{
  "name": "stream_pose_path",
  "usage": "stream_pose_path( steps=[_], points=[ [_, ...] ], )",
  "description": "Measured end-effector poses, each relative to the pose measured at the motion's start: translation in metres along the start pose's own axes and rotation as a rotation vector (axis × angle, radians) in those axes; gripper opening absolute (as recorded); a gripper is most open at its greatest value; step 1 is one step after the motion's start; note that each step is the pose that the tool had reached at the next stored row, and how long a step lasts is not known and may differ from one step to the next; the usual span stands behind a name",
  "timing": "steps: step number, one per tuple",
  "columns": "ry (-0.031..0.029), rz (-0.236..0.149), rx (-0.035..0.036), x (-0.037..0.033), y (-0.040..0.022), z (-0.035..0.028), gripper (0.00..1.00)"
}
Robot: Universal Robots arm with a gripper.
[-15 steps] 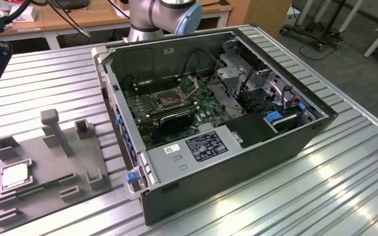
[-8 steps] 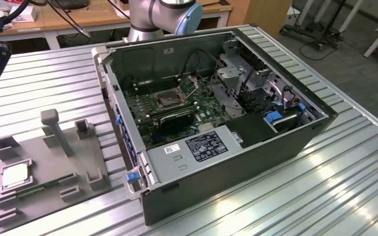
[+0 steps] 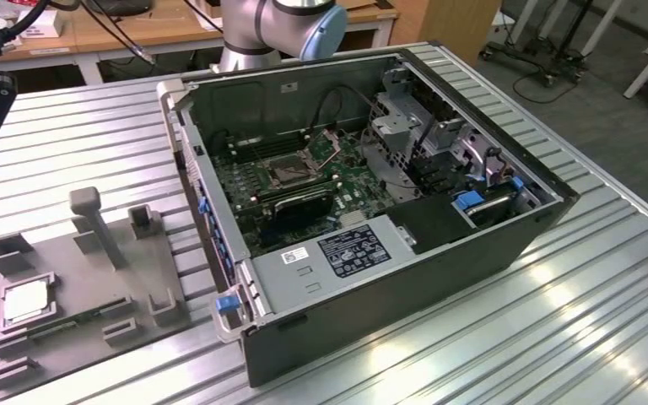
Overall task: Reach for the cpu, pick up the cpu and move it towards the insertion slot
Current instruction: 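Reach for the cpu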
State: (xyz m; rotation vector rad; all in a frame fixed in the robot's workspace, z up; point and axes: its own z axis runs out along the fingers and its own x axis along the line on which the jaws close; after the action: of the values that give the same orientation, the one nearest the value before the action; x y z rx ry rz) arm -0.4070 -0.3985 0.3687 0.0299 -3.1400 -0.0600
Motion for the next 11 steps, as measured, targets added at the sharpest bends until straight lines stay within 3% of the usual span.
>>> stream_pose_path(
  steps=[11],
  points=[
    [0.0,0.0,0.0,0.0036,0.0001,0.0003,0.1]
  ],
)
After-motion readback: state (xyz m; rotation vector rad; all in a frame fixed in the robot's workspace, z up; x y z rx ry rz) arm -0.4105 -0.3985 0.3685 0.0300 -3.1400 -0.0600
